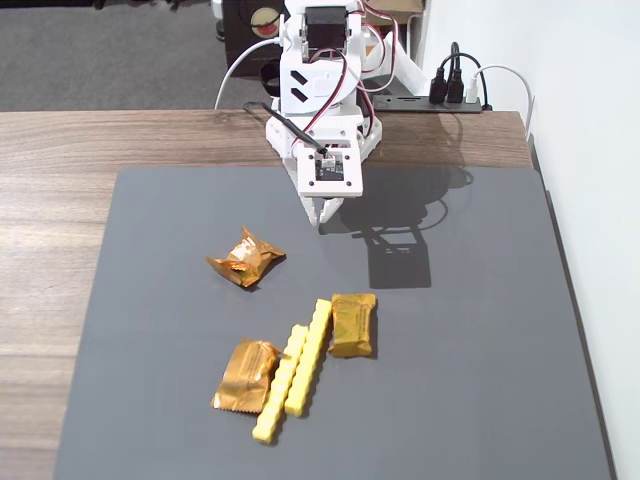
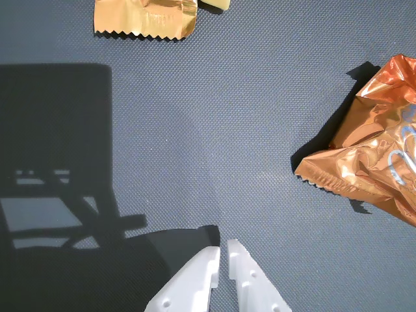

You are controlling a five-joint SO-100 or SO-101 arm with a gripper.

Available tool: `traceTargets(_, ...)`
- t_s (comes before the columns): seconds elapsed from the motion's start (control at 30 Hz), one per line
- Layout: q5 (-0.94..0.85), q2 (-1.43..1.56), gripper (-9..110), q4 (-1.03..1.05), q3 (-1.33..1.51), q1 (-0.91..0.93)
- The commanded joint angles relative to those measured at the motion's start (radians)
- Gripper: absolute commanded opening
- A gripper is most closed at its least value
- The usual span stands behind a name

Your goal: Grab a fry

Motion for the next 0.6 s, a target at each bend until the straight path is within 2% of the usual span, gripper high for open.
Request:
traceTargets(0.0,0.003,0.006,1,0.017,0.002,-0.028)
traceTargets(0.57,0.051,-0.031,1,-0.011,-0.034,-0.026)
